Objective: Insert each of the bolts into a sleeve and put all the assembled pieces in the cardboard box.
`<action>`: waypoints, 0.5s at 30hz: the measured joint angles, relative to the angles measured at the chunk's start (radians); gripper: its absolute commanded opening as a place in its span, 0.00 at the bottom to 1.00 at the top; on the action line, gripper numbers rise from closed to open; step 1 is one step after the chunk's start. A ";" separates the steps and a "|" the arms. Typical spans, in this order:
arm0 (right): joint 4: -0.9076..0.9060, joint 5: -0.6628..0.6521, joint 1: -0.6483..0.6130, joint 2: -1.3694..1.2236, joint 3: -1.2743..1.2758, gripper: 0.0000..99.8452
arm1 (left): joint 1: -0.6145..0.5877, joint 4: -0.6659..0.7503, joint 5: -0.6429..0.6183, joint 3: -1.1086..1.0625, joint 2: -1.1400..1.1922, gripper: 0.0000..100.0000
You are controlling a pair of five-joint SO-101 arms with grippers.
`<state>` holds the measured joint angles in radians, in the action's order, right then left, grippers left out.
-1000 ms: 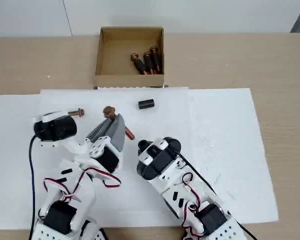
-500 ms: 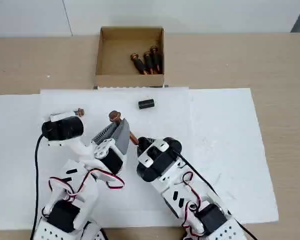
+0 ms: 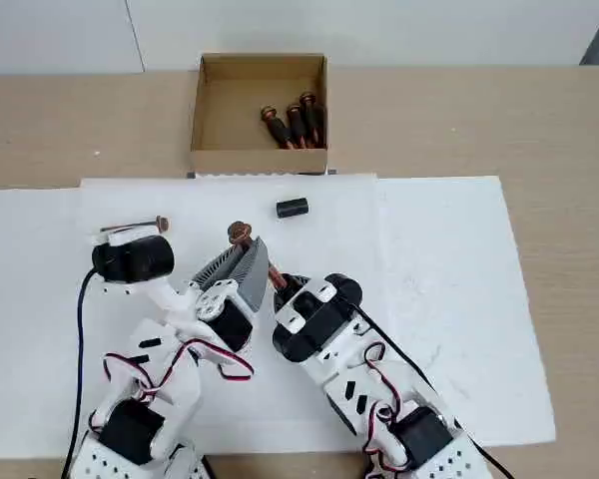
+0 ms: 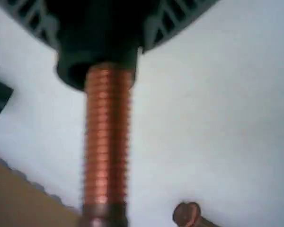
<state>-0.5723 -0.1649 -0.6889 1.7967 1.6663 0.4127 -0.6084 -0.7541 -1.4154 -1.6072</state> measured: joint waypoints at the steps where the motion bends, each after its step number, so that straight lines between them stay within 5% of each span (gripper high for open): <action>1: 0.000 0.000 0.000 -0.002 0.000 0.00 | 0.000 0.000 0.000 -0.005 0.000 0.01; 15: 0.003 0.000 0.000 0.000 -0.002 0.00 | 0.000 0.123 0.002 -0.080 -0.003 0.01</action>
<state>-0.5692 -0.1649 -0.6889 1.7967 1.6648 0.4127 -0.4856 -0.7526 -1.4952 -1.6103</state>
